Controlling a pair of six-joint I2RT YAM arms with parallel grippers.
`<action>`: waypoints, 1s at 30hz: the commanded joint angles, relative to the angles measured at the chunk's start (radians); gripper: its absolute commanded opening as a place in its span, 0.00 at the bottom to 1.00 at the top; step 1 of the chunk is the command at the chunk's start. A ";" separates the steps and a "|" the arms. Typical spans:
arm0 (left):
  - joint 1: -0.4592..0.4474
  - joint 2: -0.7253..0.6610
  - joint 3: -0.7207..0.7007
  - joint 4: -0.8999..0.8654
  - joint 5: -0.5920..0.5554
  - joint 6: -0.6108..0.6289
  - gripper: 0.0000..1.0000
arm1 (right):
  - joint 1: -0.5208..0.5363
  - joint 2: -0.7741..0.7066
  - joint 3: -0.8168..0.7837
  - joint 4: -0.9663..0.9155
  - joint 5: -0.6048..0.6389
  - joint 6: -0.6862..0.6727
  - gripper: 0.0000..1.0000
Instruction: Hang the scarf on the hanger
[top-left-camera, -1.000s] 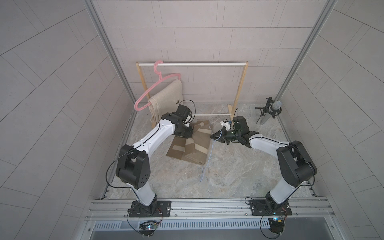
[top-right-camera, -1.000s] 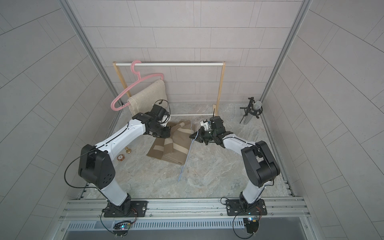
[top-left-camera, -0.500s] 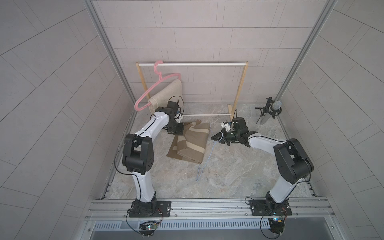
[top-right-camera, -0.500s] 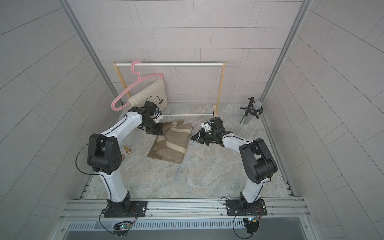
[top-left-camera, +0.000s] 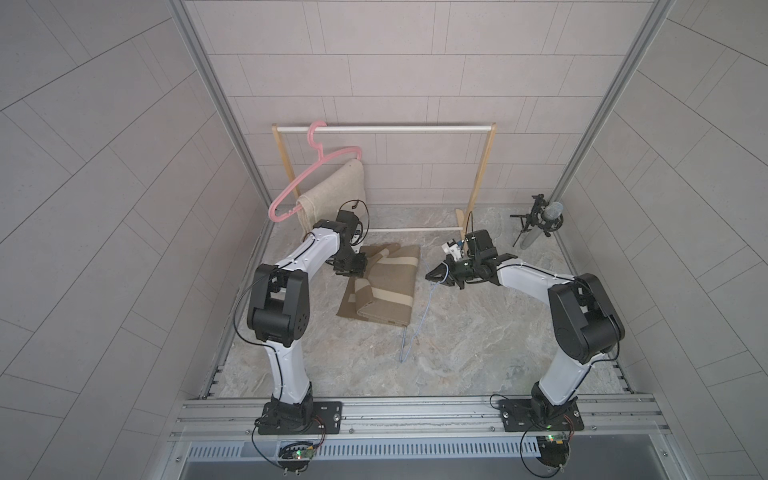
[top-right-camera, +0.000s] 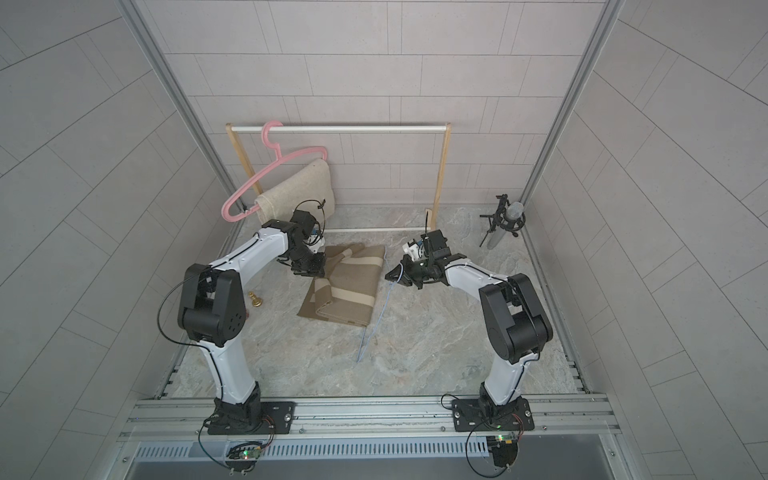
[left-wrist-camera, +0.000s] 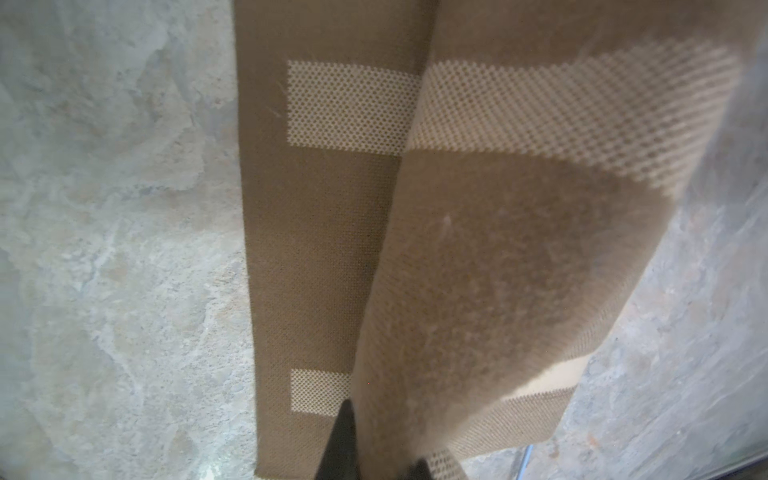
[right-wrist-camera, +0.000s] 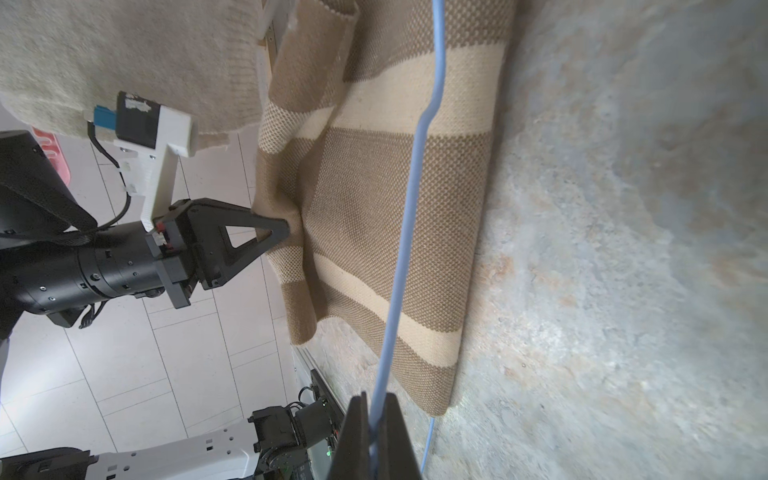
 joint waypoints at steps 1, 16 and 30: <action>0.025 -0.021 -0.044 0.002 -0.065 -0.034 0.24 | -0.011 -0.002 0.000 -0.092 0.039 -0.070 0.00; 0.074 -0.237 -0.116 0.020 -0.001 -0.039 0.39 | -0.018 -0.029 0.024 -0.148 0.041 -0.106 0.00; -0.335 -0.576 -0.526 0.411 0.455 -0.158 0.50 | -0.018 -0.042 0.033 -0.152 0.015 -0.085 0.00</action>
